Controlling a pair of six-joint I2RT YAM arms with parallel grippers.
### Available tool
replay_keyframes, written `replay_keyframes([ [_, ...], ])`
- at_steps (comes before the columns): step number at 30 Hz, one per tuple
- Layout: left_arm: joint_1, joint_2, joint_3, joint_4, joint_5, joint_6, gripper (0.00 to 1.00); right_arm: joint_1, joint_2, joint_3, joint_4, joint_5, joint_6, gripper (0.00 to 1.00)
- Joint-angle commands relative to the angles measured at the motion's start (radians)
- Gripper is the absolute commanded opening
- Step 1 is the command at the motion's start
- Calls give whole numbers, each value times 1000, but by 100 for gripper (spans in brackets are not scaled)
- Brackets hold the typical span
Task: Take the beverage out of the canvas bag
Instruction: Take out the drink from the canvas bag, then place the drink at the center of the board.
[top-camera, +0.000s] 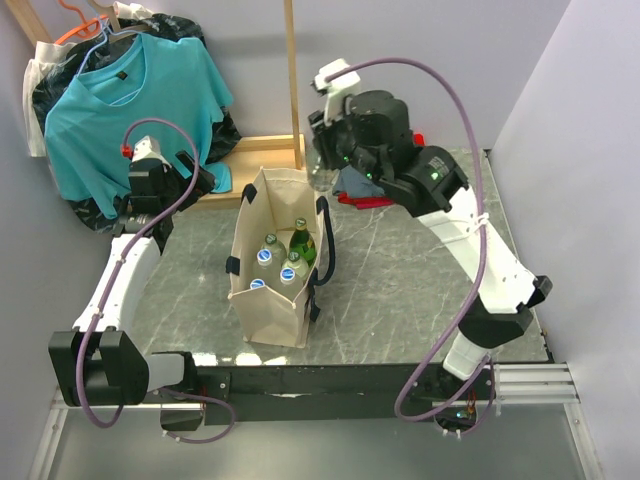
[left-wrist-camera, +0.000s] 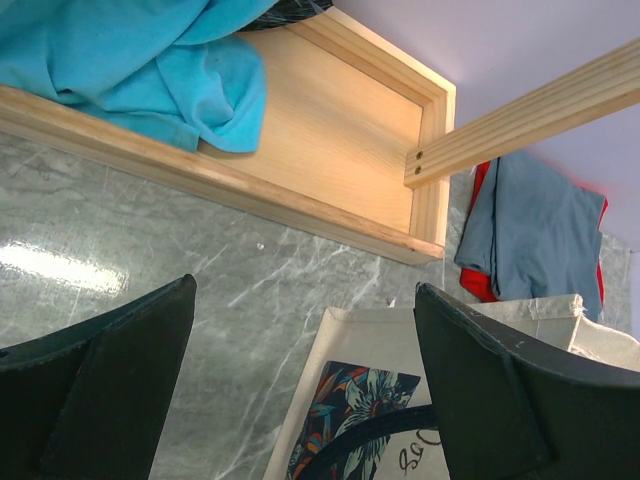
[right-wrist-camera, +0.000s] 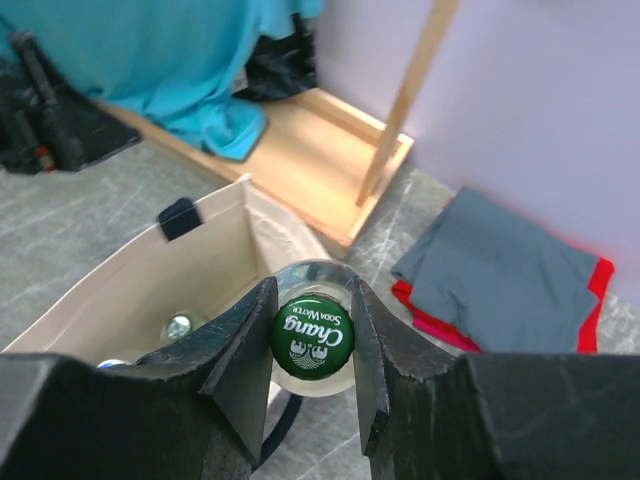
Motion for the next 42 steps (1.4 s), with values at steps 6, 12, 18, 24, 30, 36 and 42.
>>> replay_keyframes([
  [6, -4, -14, 5, 37, 0, -1, 96, -169, -129, -71, 189, 0, 56, 0],
  [12, -6, -3, 8, 39, 2, -2, 96, -261, -160, -180, 200, -27, 92, 0],
  [18, -6, 6, 14, 37, 5, 4, 96, -327, -206, -331, 257, -69, 139, 0],
  [24, -5, 3, 7, 40, 0, 2, 96, -345, -195, -427, 281, -79, 155, 0],
  [30, -6, 9, 17, 25, -10, 5, 96, -353, -184, -514, 352, -93, 167, 0],
  [36, -4, 6, 5, 39, -3, 1, 96, -356, -154, -548, 379, -87, 179, 0],
  [42, -6, 8, -1, 39, -3, 2, 96, -362, -118, -576, 408, -82, 191, 0],
])
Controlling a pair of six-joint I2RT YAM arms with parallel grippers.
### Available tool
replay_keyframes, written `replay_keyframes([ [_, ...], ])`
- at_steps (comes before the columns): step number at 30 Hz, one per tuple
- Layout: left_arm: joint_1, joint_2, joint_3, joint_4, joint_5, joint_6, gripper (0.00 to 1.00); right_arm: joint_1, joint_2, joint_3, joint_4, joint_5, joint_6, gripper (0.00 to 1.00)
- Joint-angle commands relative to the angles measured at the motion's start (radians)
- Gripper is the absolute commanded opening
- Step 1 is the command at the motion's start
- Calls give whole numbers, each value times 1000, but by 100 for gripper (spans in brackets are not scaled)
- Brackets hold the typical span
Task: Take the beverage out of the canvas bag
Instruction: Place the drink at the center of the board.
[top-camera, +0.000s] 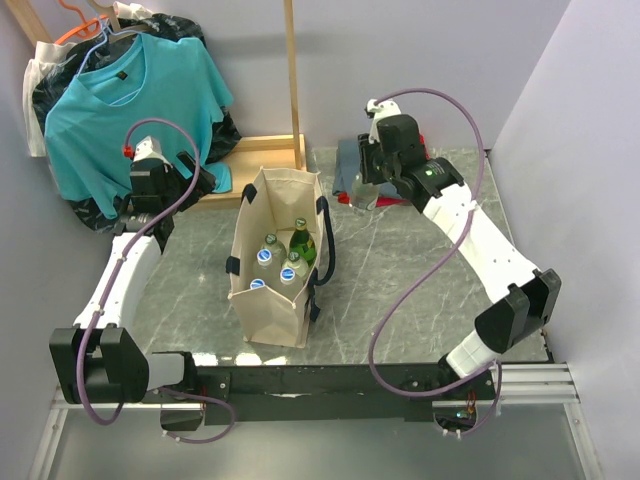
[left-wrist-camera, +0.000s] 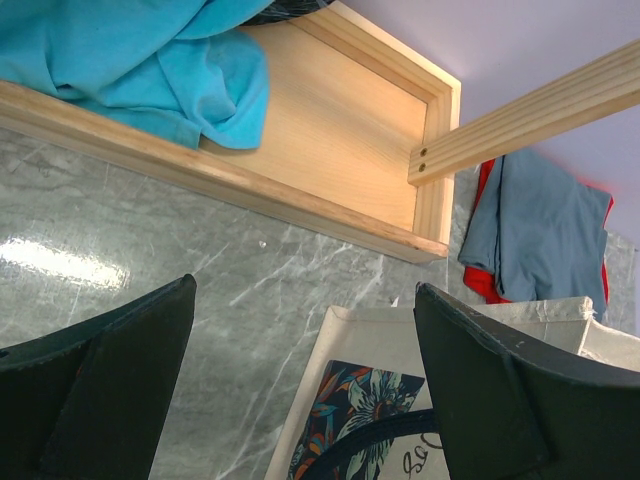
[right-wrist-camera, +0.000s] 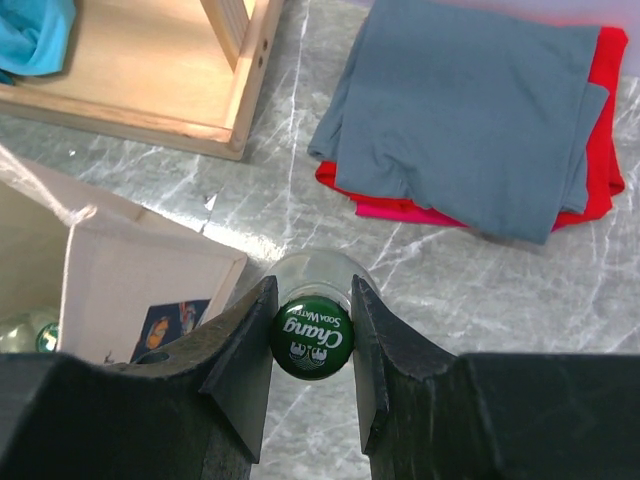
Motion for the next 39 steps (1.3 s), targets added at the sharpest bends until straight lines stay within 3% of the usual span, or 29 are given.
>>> replay_keyframes([
  [1, -5, -6, 0, 37, -4, 3, 96, -14, 6, 21, 186, 18, 19, 0],
  [17, -5, -12, 7, 29, -8, 8, 96, -49, 87, -45, 263, -12, 58, 0],
  [28, -5, -4, 5, 31, 5, 7, 96, -51, 133, -102, 360, 64, 56, 0],
  [39, -3, -4, 8, 23, -5, 10, 96, -51, 210, -71, 351, 90, 73, 0],
])
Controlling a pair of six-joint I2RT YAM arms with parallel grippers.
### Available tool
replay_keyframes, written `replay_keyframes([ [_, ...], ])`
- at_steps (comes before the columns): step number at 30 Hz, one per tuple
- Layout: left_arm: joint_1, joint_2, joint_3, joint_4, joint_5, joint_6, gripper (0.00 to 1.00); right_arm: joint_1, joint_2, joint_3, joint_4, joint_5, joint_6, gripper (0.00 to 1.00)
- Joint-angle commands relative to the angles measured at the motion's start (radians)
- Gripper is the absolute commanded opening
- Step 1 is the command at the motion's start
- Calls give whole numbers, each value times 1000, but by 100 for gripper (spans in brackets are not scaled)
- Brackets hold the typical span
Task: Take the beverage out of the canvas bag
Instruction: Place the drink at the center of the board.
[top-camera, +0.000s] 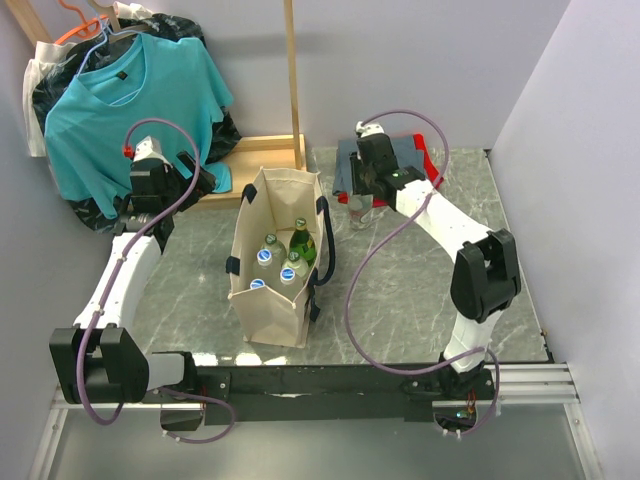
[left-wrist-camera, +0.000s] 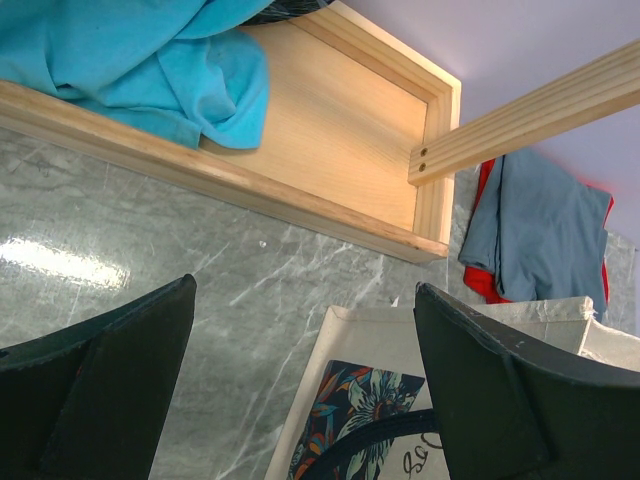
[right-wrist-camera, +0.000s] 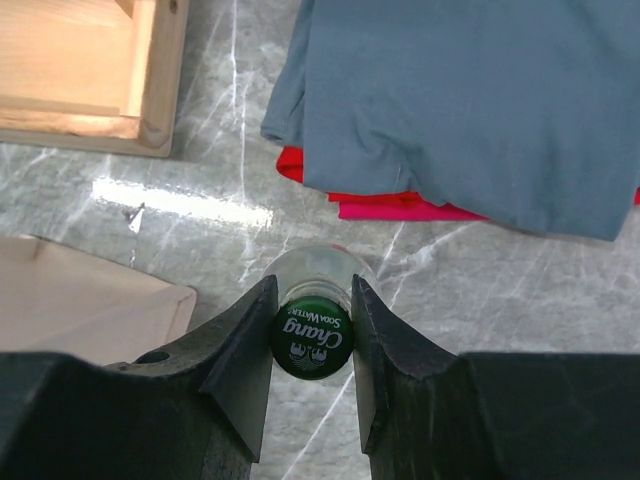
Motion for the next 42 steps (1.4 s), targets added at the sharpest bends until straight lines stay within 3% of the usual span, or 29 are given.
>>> replay_keyframes([
  [1, -5, -4, 8, 22, -7, 8, 96, -8, -6, 73, 114, 57, 10, 0],
  [21, -3, 5, 10, 28, 5, 6, 96, 9, 35, 106, 80, 20, 7, 0],
  [42, -3, 6, -3, 34, 13, 3, 96, 30, 2, 14, 121, -6, 30, 0],
])
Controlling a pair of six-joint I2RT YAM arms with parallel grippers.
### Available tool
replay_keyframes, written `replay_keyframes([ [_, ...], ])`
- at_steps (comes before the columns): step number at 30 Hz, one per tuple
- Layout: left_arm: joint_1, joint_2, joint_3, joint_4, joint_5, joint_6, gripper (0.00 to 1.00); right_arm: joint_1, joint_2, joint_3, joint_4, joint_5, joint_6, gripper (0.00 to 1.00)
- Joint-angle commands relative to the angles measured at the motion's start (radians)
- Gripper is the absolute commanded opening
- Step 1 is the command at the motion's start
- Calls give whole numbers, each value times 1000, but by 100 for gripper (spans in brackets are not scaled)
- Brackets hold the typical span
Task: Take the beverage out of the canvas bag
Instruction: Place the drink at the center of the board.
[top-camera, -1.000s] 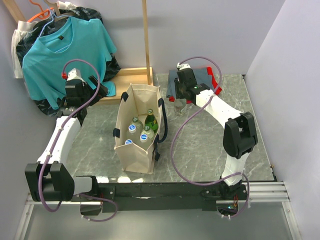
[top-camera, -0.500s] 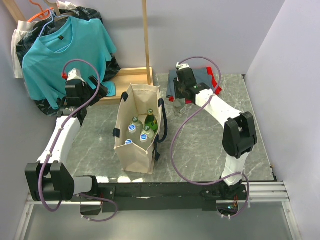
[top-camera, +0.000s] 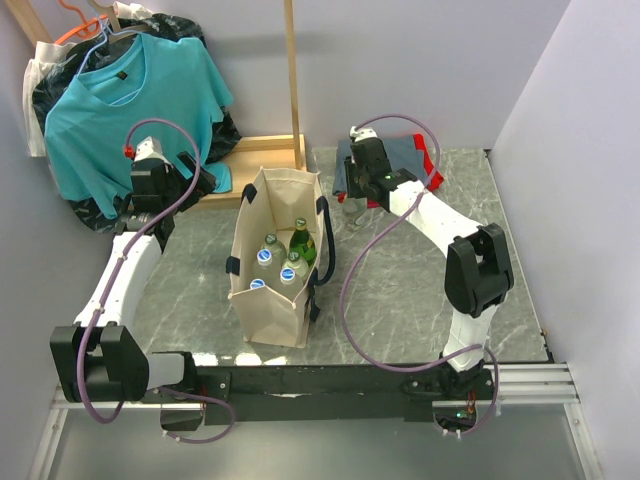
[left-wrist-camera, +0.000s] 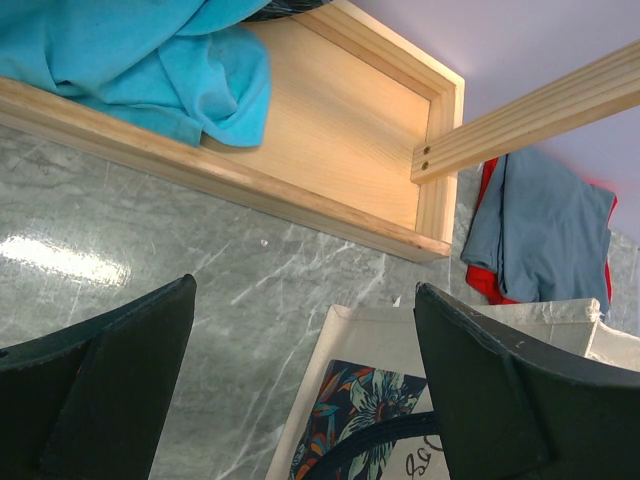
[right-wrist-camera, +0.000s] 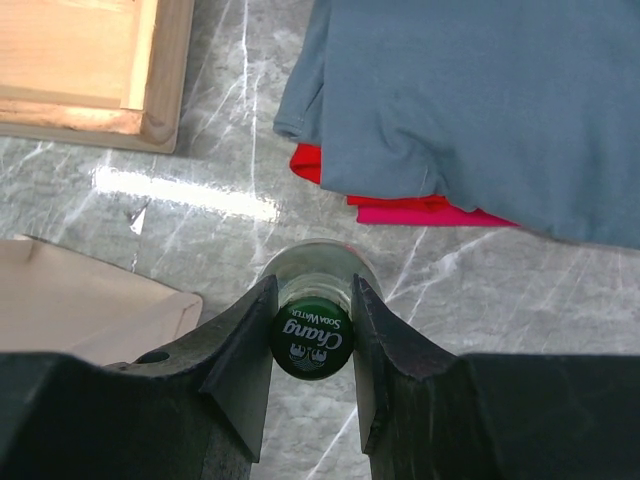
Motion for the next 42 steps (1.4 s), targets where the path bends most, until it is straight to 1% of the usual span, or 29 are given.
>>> replay_keyframes([
  [1, -5, 1, -1, 33, 12, 5, 96, 13, -58, 18, 80, 2, 17, 0],
  [4, -5, -1, -1, 30, 5, 7, 96, 18, -63, 17, 77, 2, 16, 1],
  [7, -3, -4, -3, 31, 8, 7, 96, 20, -67, 17, 74, 4, 17, 12],
  [8, -3, -4, -1, 30, 6, 5, 96, 18, -67, 18, 72, -4, 21, 4],
  [9, -5, -2, -3, 31, 5, 7, 96, 20, -66, 21, 68, 2, 25, 0],
  [10, -3, -2, -3, 30, 3, 5, 96, 18, -64, 26, 65, 2, 33, 0],
  [11, -5, -1, -1, 28, 3, 7, 96, 20, -61, 31, 59, 2, 39, 4],
  [13, -5, 1, -1, 28, 6, 8, 96, 18, -58, 32, 49, -7, 42, 20],
  [15, -5, 1, -3, 31, 9, 7, 96, 20, -64, 23, 55, -13, 45, 19],
  [16, -3, 1, -3, 30, 8, 8, 96, 20, -63, 20, 57, -13, 47, 22],
  [18, -3, 1, -3, 30, 9, 7, 96, 20, -61, 24, 49, -5, 50, 22],
  [20, -5, -1, -3, 30, 8, 8, 96, 20, -61, 24, 48, -1, 53, 29],
  [21, -5, -1, -4, 33, 8, 8, 96, 20, -64, 23, 51, 4, 51, 30],
  [26, -3, -8, -10, 34, -6, 0, 96, 20, -69, 27, 46, 10, 50, 30],
  [28, -3, -12, -9, 39, 1, 10, 96, 18, -74, 26, 48, 12, 51, 34],
  [30, -5, -7, -3, 39, 9, 11, 96, 18, -81, 17, 63, 13, 57, 42],
  [31, -5, -5, -3, 39, 14, 10, 96, 20, -84, 12, 68, 13, 57, 45],
  [33, -5, -4, -6, 40, 15, 10, 97, 20, -89, 9, 72, 16, 57, 45],
  [34, -3, -2, -7, 40, 14, 11, 96, 20, -89, 9, 71, 18, 59, 52],
  [35, -5, -2, -6, 39, 15, 11, 96, 20, -90, 12, 68, 21, 56, 54],
  [36, -3, -2, -6, 39, 14, 11, 96, 20, -90, 14, 63, 25, 56, 63],
  [40, -5, -2, -4, 40, 11, 10, 96, 18, -103, 12, 66, 39, 51, 64],
  [42, -5, 1, -3, 37, 11, 10, 97, 20, -112, 11, 66, 45, 51, 66],
])
